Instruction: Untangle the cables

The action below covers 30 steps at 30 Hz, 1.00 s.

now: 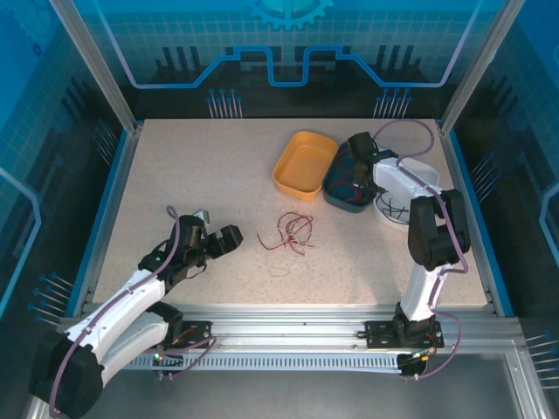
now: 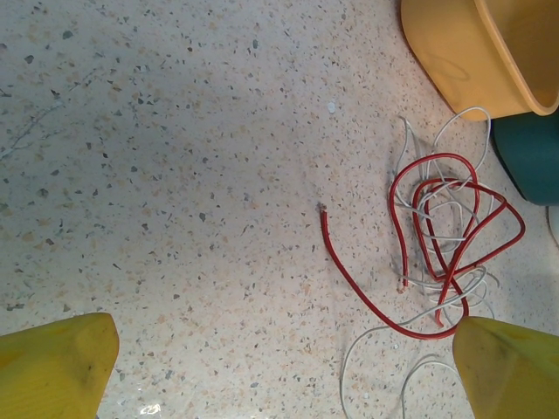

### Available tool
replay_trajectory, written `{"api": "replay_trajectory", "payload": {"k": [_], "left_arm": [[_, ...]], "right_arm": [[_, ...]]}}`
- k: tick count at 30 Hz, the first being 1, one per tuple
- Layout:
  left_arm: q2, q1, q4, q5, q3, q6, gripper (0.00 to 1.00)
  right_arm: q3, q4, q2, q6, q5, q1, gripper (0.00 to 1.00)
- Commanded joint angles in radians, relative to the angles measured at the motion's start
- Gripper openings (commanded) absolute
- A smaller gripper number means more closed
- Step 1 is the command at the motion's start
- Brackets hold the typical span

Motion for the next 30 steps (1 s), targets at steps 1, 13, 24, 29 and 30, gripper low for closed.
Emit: {"api": "replay_trajectory", "payload": {"k": [1, 13, 24, 29, 30], "left_arm": [[-0.004, 0.006, -0.001, 0.005, -0.016, 0.009, 0.99], [-0.02, 0.006, -0.01, 0.005, -0.019, 0.007, 0.99], [-0.025, 0.006, -0.01, 0.009, -0.021, 0.006, 0.99], [-0.018, 0.007, -0.004, 0.008, -0.016, 0.007, 0.99], [-0.015, 0.006, -0.002, 0.008, -0.014, 0.008, 0.99]], "right_arm": [[-0.027, -0.002, -0.081, -0.003, -0.002, 0.012, 0.17], [-0.05, -0.013, -0.186, -0.042, -0.014, 0.013, 0.33], [0.071, -0.092, -0.117, -0.08, -0.003, -0.065, 0.36], [0.068, -0.094, -0.092, -0.035, -0.067, -0.148, 0.38], [0.058, -0.083, -0.091, -0.027, -0.084, -0.162, 0.38]]}}
